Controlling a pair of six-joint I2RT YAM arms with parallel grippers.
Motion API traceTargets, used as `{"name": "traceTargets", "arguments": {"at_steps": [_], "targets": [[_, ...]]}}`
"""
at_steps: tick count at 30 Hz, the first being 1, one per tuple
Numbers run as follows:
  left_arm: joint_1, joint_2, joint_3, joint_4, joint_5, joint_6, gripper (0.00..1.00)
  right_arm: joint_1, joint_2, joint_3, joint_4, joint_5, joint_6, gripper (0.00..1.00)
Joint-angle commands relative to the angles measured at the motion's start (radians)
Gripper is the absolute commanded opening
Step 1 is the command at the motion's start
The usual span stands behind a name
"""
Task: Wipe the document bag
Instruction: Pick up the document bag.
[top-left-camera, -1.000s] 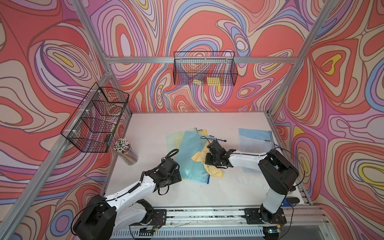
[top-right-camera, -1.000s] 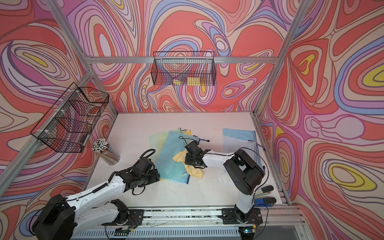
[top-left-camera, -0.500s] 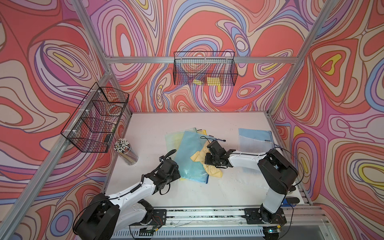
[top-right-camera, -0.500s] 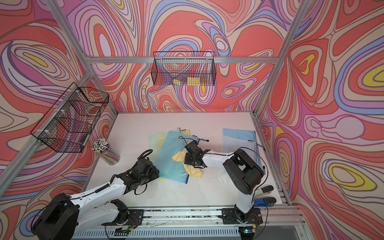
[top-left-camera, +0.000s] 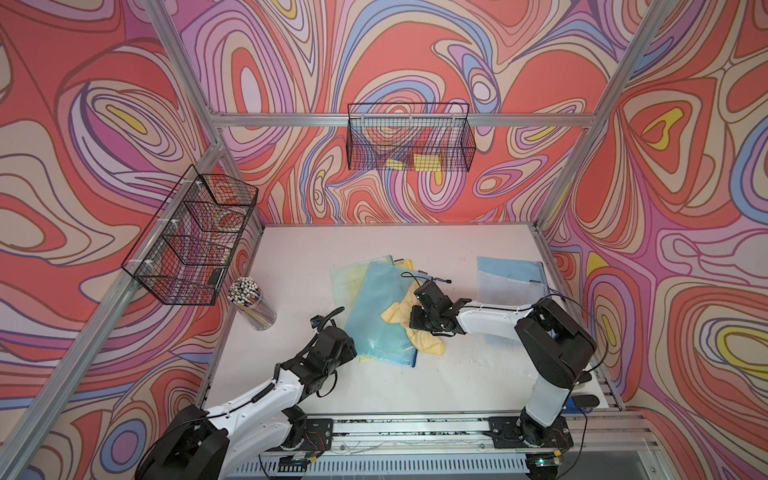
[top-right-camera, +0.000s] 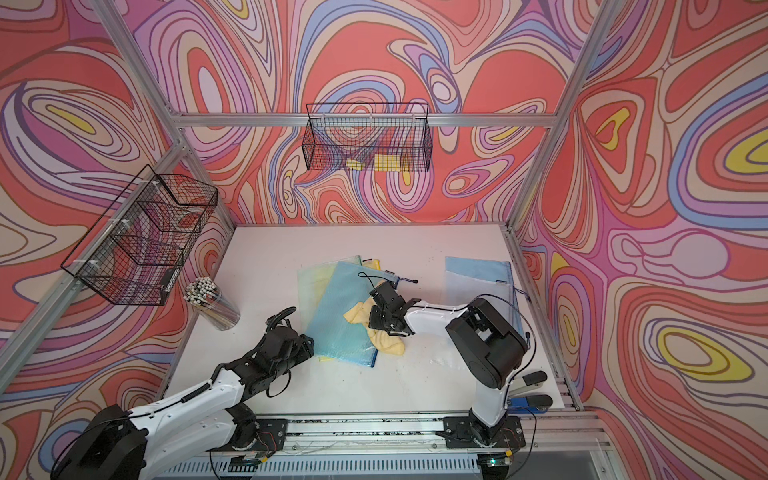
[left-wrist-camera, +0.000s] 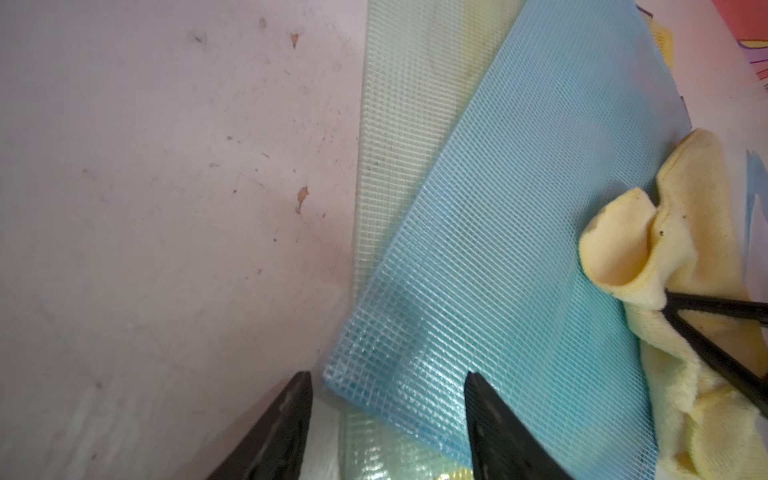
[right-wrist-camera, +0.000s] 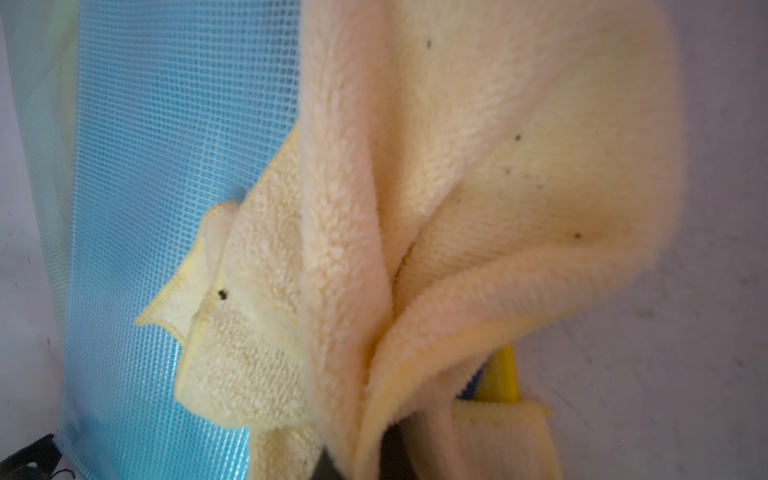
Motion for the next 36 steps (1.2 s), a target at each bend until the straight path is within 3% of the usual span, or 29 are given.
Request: {"name": "traceTargets", "arguments": {"at_steps": [1, 9, 18, 20, 26, 28, 36], "targets": [[0.007, 0.028, -0.015, 0.113, 0.009, -0.029, 0.61, 0.008, 0.101, -0.048, -0.127, -0.039, -0.006, 0.0], [0.007, 0.079, -0.02, 0.178, 0.037, -0.059, 0.56, 0.009, 0.1, -0.053, -0.126, -0.037, -0.006, 0.0], [0.007, -0.059, 0.003, 0.055, -0.006, -0.038, 0.34, 0.008, 0.13, -0.047, -0.107, -0.057, -0.003, 0.0], [0.007, -0.064, 0.012, 0.044, -0.001, -0.033, 0.28, 0.009, 0.136, -0.045, -0.107, -0.061, -0.002, 0.0], [0.006, -0.011, 0.054, 0.025, 0.027, -0.009, 0.21, 0.009, 0.143, -0.043, -0.105, -0.065, -0.004, 0.0], [0.007, 0.004, 0.07, 0.007, 0.029, -0.003, 0.21, 0.008, 0.143, -0.045, -0.109, -0.066, -0.004, 0.0], [0.007, -0.085, 0.15, -0.181, -0.023, 0.073, 0.53, 0.009, 0.16, -0.043, -0.101, -0.08, -0.003, 0.0]]}}
